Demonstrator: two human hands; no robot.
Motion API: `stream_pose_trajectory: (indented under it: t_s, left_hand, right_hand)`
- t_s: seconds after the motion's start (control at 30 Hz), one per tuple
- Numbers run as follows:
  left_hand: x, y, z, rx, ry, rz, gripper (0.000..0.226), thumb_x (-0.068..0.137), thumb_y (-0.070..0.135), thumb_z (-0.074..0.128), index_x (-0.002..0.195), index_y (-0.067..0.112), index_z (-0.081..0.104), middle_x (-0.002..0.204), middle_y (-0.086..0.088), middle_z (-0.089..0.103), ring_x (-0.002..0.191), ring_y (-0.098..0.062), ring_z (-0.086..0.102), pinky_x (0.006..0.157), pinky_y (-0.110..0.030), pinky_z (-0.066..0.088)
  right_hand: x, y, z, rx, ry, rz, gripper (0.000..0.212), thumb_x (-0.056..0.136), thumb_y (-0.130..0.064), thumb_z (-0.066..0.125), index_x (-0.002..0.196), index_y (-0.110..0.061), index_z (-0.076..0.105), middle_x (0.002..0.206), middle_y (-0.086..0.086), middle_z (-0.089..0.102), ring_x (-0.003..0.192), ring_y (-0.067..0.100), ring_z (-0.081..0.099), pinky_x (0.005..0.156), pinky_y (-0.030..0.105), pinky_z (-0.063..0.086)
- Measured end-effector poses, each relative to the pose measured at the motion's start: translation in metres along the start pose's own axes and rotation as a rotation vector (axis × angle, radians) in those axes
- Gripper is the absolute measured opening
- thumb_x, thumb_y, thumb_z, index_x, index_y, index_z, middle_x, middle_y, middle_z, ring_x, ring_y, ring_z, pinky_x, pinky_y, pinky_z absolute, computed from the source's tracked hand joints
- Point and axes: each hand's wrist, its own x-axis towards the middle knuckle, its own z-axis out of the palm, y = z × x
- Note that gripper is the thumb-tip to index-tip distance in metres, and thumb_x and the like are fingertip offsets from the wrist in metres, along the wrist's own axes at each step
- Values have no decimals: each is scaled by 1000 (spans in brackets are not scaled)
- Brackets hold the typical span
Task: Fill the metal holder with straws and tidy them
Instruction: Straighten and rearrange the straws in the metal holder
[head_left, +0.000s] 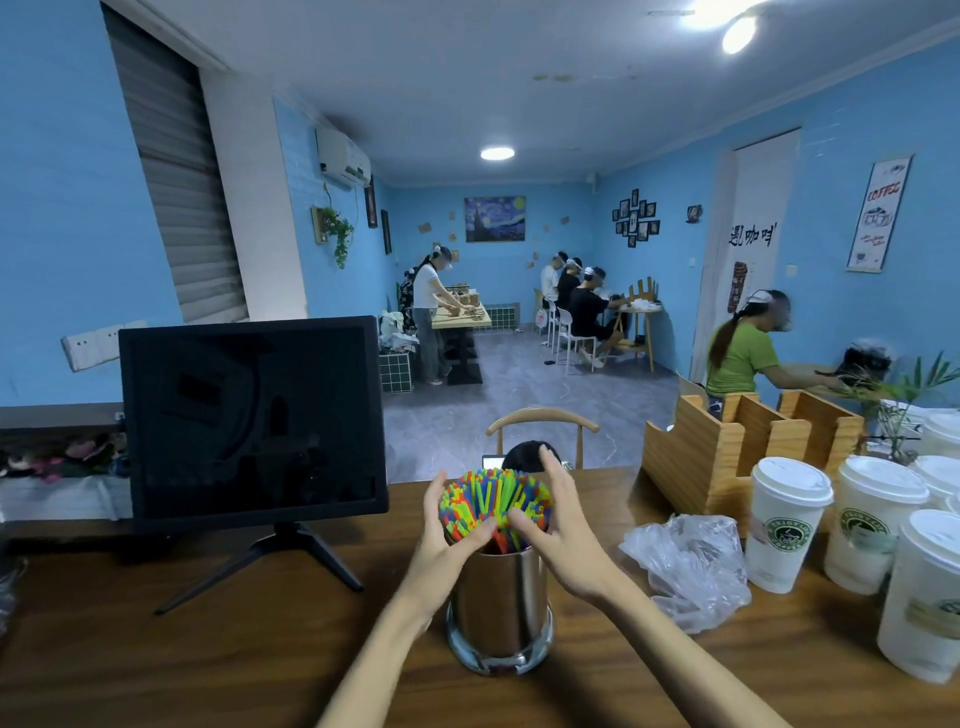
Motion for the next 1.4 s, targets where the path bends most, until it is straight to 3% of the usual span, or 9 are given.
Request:
stream_pose_trajectory:
  t_s: [0.13,0.3,0.4,0.6,0.8,0.93,1.1,1.23,1.4]
  left_hand:
    - [10,-6,-10,-5,-145,-97,123,66,46,90,155,45,4,138,22,52,119,10,57,93,-17,46]
    - [20,-15,-27,94,-241,-125,147,55,42,99,158,34,-5,147,8,51,130,-8,57,113,-35,43]
    - [23,-7,-31,172,-306,-106,107,63,34,96,148,31,30,135,7,62,123,-9,61,105,-28,49]
    - [39,8,-33,258,-463,-88,89,75,7,87,143,31,35,136,-3,61,125,-16,61,105,-36,51]
    - [48,10,-20,648,-327,-55,151,46,77,86,159,37,-6,168,5,14,156,-15,1,126,-53,15]
    - [48,3,-9,616,-256,-16,145,41,82,84,152,54,-4,157,14,36,147,-19,34,120,-52,30]
    - [41,4,3,486,-209,87,136,51,61,86,160,38,7,152,19,34,144,-11,37,120,-43,33]
    - [38,2,8,479,-148,118,117,61,39,94,141,63,12,134,36,44,126,6,49,108,-21,41]
    - [35,-2,9,428,-94,90,130,52,50,90,153,57,8,145,19,52,134,-11,50,112,-47,45]
  right_hand:
    - [-3,12,1,189,-196,115,138,74,-48,87,153,-46,-26,161,-20,2,143,-14,28,115,17,36]
    - [4,16,-1,227,-235,190,163,54,-40,101,146,-52,-33,160,-12,26,136,0,49,114,30,42]
    - [10,19,0,139,-222,200,163,49,-48,102,142,-62,-31,154,-10,40,137,10,51,117,46,41]
    - [20,26,-3,123,-224,223,153,50,-55,100,140,-70,-23,155,-6,43,137,16,52,116,50,42]
    - [27,-2,-2,36,-182,144,155,50,-71,90,159,-39,-15,134,-18,42,135,1,41,119,39,37]
    - [28,-11,0,54,-207,152,148,54,-68,90,160,-40,-9,133,-15,55,120,3,61,108,34,50]
    - [24,-18,-2,30,-226,169,141,55,-76,82,162,-36,-1,135,-18,56,119,-2,59,103,20,46]
    - [22,-20,1,12,-210,186,135,52,-84,79,161,-39,14,147,-16,48,128,2,53,111,28,43]
    - [20,-16,6,13,-149,192,123,53,-77,85,156,-43,28,143,-20,52,128,2,54,111,35,46]
